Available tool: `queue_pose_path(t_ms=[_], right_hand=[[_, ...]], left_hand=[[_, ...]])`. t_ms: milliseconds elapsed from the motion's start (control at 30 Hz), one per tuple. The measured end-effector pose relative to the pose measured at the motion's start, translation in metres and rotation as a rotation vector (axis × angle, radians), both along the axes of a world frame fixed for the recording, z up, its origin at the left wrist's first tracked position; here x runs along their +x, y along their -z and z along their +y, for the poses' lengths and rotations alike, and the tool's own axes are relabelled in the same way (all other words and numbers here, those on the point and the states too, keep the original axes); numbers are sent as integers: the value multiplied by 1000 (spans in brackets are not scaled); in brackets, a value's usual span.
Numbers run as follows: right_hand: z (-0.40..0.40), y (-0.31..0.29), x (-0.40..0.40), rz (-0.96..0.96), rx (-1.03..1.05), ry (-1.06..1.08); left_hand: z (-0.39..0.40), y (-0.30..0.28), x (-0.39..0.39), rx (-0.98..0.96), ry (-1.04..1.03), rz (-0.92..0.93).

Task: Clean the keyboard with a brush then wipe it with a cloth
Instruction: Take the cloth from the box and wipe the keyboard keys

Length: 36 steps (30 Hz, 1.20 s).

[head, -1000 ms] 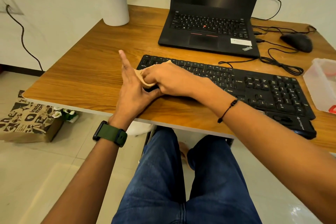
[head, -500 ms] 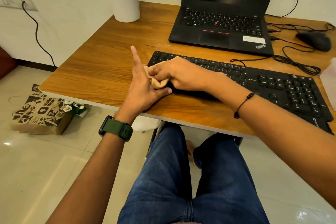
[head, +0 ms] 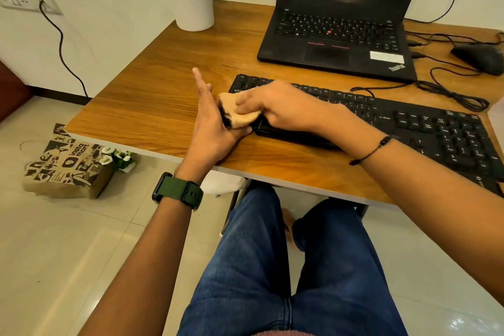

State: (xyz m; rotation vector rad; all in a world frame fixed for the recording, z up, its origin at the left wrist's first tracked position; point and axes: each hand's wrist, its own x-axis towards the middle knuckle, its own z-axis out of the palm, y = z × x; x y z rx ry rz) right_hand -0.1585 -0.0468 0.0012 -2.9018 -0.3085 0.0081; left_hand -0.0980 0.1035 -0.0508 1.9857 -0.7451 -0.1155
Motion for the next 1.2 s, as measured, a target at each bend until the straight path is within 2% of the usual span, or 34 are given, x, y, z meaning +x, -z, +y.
queue_pose_path(t_ms=[200,300,367,467,567,700,833,900,1000,1200], right_hand=[[-35,-22,-41,67,9,57],[-39,-27,-38,-62,101,167],[-32,-27,-34,-104,93,156],[-23,-17,-34,-40,14,50],[-33,-6,-54,0,-26,49],[-58,-10,-84,7,34,158],[-55,-16,-77,-170,110,261],[-42,-14,-64,-206,102,215],[-30,-1,-55,-109,35,107],[-62,-4,-104,0,45,136]], left_hand=[[0,-1,-3,5,-31,18],[0,-1,-6,87,-67,-52],[1,1,-10,141,-96,-252],[3,9,-21,92,-32,-662],[4,19,-35,47,75,-825],[3,23,-43,30,131,-828],[1,23,-44,28,107,-801],[1,23,-45,26,98,-799],[2,25,-44,26,88,-794],[1,27,-43,16,55,-806]])
